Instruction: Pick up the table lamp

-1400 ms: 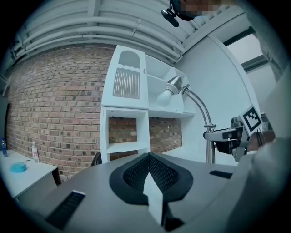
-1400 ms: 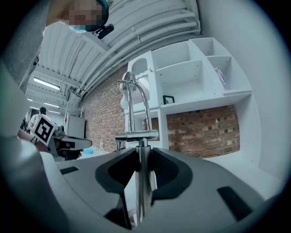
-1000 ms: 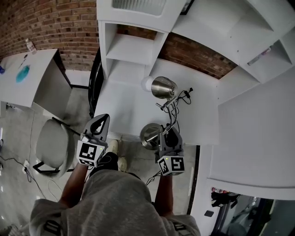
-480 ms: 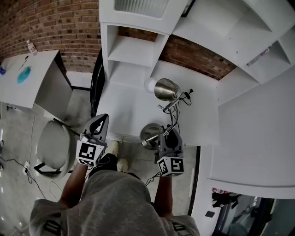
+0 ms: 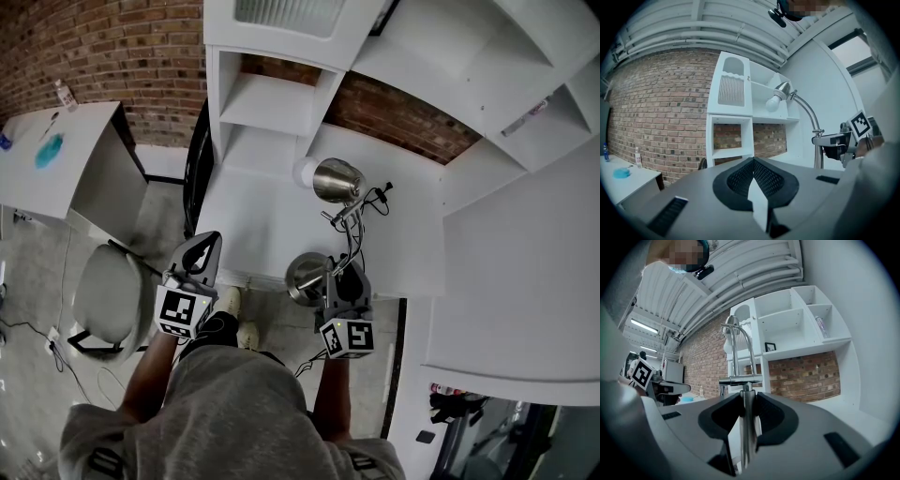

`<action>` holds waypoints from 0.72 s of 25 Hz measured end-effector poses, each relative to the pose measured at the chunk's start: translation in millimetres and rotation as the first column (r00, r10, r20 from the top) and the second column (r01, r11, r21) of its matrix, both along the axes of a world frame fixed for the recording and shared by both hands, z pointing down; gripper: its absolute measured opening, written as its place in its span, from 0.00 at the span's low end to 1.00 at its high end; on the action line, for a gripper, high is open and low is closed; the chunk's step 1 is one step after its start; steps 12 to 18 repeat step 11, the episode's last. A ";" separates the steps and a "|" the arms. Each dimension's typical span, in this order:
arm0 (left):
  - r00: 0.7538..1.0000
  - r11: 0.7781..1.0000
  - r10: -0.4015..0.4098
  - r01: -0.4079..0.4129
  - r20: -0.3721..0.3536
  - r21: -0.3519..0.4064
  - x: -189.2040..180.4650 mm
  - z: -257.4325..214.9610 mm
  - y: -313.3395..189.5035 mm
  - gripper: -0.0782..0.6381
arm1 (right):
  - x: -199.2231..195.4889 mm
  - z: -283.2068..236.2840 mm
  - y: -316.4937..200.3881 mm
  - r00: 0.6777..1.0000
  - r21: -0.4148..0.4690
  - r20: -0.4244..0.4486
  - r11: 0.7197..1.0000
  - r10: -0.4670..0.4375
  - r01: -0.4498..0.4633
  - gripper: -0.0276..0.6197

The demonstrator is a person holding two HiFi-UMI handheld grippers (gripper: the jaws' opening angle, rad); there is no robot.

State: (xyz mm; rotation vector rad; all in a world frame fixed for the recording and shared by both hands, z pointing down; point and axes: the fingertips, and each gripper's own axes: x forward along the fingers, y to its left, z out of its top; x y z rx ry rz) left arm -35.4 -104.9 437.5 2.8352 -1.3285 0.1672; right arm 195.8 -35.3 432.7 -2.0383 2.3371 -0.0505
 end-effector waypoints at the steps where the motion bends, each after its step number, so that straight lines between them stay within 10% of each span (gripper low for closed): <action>1: 1.000 1.000 -0.001 0.001 0.000 0.001 0.1 -0.1 -0.1 0.11 | 0.5 0.0 -0.1 1.000 0.001 0.002 1.000 0.002 -0.002 0.23; 18: 1.000 1.000 -0.016 0.016 0.006 0.002 -1.3 -1.0 -1.0 0.11 | 2.0 -0.5 -0.6 1.000 0.004 0.013 1.000 0.004 -0.004 0.23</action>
